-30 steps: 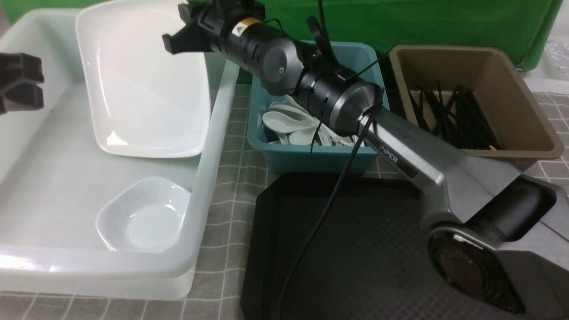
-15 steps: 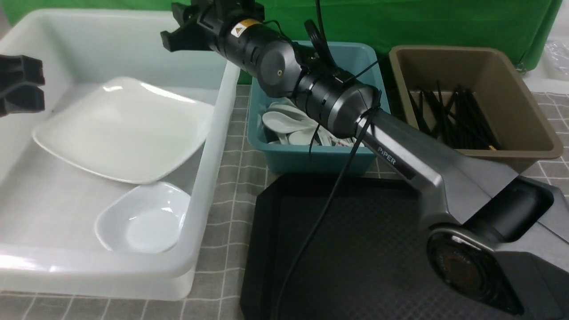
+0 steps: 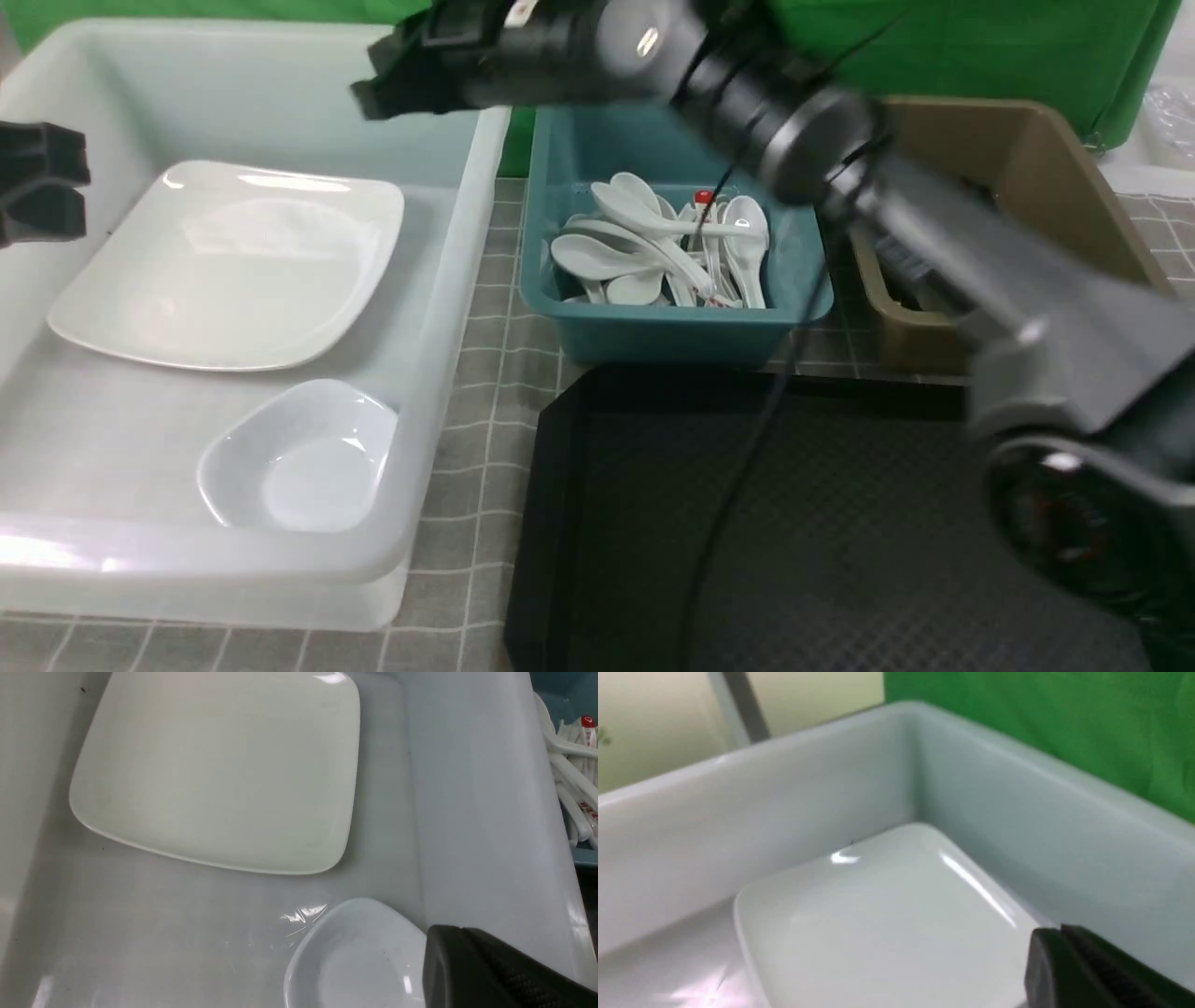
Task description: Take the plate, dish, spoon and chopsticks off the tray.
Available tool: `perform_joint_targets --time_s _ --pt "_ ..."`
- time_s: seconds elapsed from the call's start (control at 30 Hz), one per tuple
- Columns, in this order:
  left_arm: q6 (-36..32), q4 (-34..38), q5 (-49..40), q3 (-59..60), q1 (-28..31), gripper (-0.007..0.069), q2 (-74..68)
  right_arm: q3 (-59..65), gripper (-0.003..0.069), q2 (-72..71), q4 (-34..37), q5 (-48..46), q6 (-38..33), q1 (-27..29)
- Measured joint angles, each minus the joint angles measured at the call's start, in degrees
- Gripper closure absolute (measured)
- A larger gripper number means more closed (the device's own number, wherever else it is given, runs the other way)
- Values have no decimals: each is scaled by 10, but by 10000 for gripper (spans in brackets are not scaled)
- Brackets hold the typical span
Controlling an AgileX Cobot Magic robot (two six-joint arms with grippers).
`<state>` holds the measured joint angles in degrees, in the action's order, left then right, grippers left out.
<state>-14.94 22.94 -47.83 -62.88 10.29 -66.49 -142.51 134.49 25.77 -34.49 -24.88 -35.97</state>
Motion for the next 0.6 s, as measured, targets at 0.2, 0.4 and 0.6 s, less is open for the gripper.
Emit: perform_joint_targets --time_s 0.2,0.4,0.6 --pt "-58 69 -27 0 -14 622 -15 -1 638 -136 -180 -279 93 44" --pt "-117 86 -30 0 -149 622 -17 33 638 -288 -210 -324 136 98" --pt "-119 71 -35 0 -296 622 -14 184 638 -498 -230 -321 152 153"
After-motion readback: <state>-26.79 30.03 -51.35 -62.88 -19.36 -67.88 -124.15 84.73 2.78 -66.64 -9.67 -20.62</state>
